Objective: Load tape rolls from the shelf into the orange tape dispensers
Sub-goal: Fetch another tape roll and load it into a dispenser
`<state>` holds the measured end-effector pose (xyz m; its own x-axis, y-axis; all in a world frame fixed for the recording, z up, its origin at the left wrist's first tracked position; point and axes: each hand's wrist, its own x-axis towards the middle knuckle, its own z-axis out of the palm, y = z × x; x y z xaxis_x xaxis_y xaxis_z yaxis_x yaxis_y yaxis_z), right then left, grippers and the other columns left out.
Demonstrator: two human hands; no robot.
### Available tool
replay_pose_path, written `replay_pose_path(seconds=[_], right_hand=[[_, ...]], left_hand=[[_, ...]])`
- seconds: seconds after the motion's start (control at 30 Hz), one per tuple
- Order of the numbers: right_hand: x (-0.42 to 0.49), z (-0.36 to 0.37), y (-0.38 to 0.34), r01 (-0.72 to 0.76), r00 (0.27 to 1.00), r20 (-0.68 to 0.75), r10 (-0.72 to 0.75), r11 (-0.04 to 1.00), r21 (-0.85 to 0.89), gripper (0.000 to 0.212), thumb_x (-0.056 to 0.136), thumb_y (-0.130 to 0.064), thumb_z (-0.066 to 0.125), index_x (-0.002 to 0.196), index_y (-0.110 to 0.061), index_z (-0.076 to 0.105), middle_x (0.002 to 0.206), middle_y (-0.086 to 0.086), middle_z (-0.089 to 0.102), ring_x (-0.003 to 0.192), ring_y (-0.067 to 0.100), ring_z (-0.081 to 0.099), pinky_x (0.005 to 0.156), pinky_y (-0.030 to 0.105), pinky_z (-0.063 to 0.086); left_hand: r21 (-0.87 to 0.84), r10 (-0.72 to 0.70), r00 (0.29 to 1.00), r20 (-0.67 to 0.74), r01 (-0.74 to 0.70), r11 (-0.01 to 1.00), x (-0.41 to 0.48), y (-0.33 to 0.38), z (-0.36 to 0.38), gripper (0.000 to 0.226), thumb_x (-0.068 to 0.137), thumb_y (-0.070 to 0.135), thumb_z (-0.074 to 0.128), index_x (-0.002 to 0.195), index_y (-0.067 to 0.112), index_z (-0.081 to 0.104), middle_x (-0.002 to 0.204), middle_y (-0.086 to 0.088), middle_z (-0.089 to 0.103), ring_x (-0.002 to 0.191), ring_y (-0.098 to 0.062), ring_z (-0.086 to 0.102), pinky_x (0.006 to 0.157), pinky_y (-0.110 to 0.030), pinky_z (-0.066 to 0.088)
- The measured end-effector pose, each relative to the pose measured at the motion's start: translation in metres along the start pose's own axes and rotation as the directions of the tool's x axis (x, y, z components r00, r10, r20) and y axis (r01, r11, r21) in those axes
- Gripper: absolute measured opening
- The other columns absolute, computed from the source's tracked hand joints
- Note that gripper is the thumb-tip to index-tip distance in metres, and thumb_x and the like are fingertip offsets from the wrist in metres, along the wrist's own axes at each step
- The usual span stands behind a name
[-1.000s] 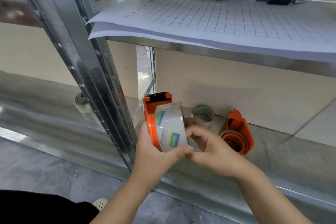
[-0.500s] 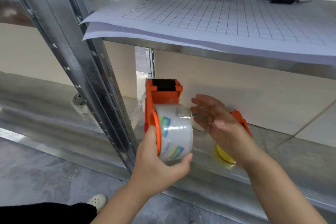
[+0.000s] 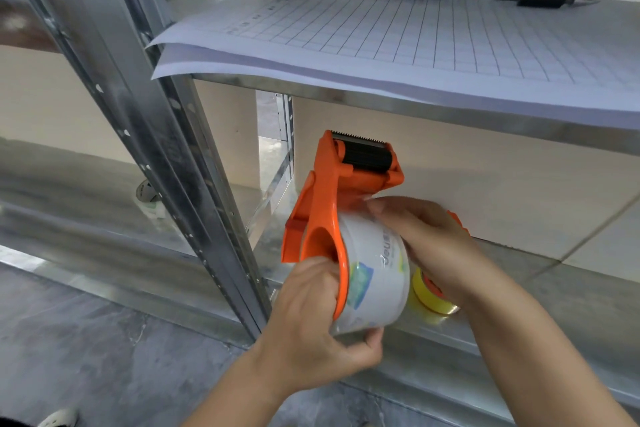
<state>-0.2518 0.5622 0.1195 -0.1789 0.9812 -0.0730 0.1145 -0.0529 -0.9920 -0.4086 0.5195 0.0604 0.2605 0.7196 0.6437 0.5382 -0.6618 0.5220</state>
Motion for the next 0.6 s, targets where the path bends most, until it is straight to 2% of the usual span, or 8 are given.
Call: replay_pose_path(seconds=[0.17, 0.23, 0.3, 0.37, 0.47, 0.53, 0.57, 0.6], right_hand=[[-0.002, -0.003, 0.000, -0.026, 0.995, 0.101, 0.006, 0.980, 0.195, 0.010, 0.066, -0.033, 0.075, 0.074, -0.026, 0.076, 0.079, -0.006, 0.076, 0.077, 0.006, 0.070, 0.072, 0.019, 0.053], [-0.003, 0.003, 0.001, 0.056, 0.998, 0.028, -0.062, 0.981, 0.188, 0.002, 0.067, -0.028, 0.076, 0.066, -0.027, 0.075, 0.072, -0.009, 0.075, 0.070, 0.003, 0.068, 0.066, 0.015, 0.052], [-0.006, 0.011, 0.002, 0.196, 0.979, -0.093, -0.184, 0.970, 0.146, 0.005, 0.069, -0.028, 0.071, 0.064, -0.027, 0.072, 0.068, -0.011, 0.073, 0.066, 0.002, 0.065, 0.063, 0.013, 0.050], [-0.009, 0.018, 0.002, 0.315, 0.940, -0.170, -0.296, 0.944, 0.098, 0.008, 0.068, -0.036, 0.073, 0.064, -0.030, 0.070, 0.067, -0.012, 0.072, 0.064, 0.000, 0.064, 0.062, 0.013, 0.049], [-0.010, 0.023, 0.005, 0.399, 0.892, -0.245, -0.381, 0.917, 0.028, 0.010, 0.070, -0.041, 0.069, 0.067, -0.031, 0.068, 0.076, -0.007, 0.074, 0.074, 0.008, 0.068, 0.070, 0.018, 0.051], [-0.012, 0.027, 0.008, 0.464, 0.856, -0.229, -0.463, 0.884, -0.052, 0.006, 0.076, -0.034, 0.067, 0.070, -0.034, 0.067, 0.081, -0.009, 0.072, 0.078, 0.009, 0.068, 0.070, 0.018, 0.049], [-0.013, 0.029, 0.010, 0.502, 0.836, -0.198, -0.511, 0.859, -0.099, 0.007, 0.078, -0.030, 0.067, 0.073, -0.033, 0.067, 0.083, -0.009, 0.071, 0.081, 0.009, 0.068, 0.071, 0.018, 0.049], [-0.014, 0.031, 0.011, 0.528, 0.822, -0.172, -0.543, 0.840, -0.125, 0.008, 0.080, -0.025, 0.066, 0.074, -0.031, 0.067, 0.085, -0.009, 0.070, 0.084, 0.011, 0.068, 0.073, 0.019, 0.050]], left_hand=[[0.036, 0.054, 0.997, 0.047, -0.056, 0.998, -0.006, -0.007, 0.003, 0.025, 0.057, 0.024, 0.073, 0.058, 0.002, 0.062, 0.061, -0.002, 0.061, 0.061, -0.020, 0.060, 0.062, -0.021, 0.045], [0.019, 0.037, 0.999, 0.003, -0.037, 0.999, -0.009, -0.006, 0.006, 0.028, 0.055, 0.024, 0.073, 0.062, -0.001, 0.062, 0.062, -0.005, 0.061, 0.060, -0.020, 0.060, 0.058, -0.023, 0.048], [-0.080, -0.065, 0.997, -0.049, 0.061, 0.995, -0.010, -0.001, 0.007, 0.036, 0.053, 0.025, 0.073, 0.073, -0.001, 0.057, 0.063, -0.008, 0.059, 0.056, -0.022, 0.060, 0.049, -0.026, 0.050], [-0.245, -0.199, 0.978, -0.067, 0.177, 0.953, -0.010, 0.005, 0.006, 0.047, 0.051, 0.026, 0.073, 0.091, 0.012, 0.053, 0.068, -0.004, 0.063, 0.056, -0.019, 0.063, 0.047, -0.027, 0.052], [-0.462, -0.357, 0.934, 0.022, 0.326, 0.825, -0.008, 0.013, 0.004, 0.060, 0.050, 0.026, 0.077, 0.103, 0.034, 0.052, 0.082, 0.001, 0.065, 0.064, -0.018, 0.066, 0.053, -0.031, 0.056], [-0.674, -0.418, 0.898, 0.138, 0.394, 0.625, -0.007, 0.015, 0.003, 0.066, 0.050, 0.019, 0.083, 0.107, 0.040, 0.057, 0.088, -0.001, 0.070, 0.070, -0.018, 0.070, 0.058, -0.033, 0.057], [-0.740, -0.434, 0.880, 0.192, 0.421, 0.524, -0.006, 0.015, 0.003, 0.069, 0.051, 0.016, 0.084, 0.110, 0.041, 0.058, 0.090, -0.001, 0.072, 0.075, -0.017, 0.071, 0.062, -0.033, 0.057], [-0.765, -0.446, 0.866, 0.226, 0.441, 0.469, -0.006, 0.015, 0.003, 0.070, 0.052, 0.014, 0.085, 0.112, 0.040, 0.058, 0.091, -0.002, 0.073, 0.079, -0.018, 0.071, 0.065, -0.034, 0.057]])
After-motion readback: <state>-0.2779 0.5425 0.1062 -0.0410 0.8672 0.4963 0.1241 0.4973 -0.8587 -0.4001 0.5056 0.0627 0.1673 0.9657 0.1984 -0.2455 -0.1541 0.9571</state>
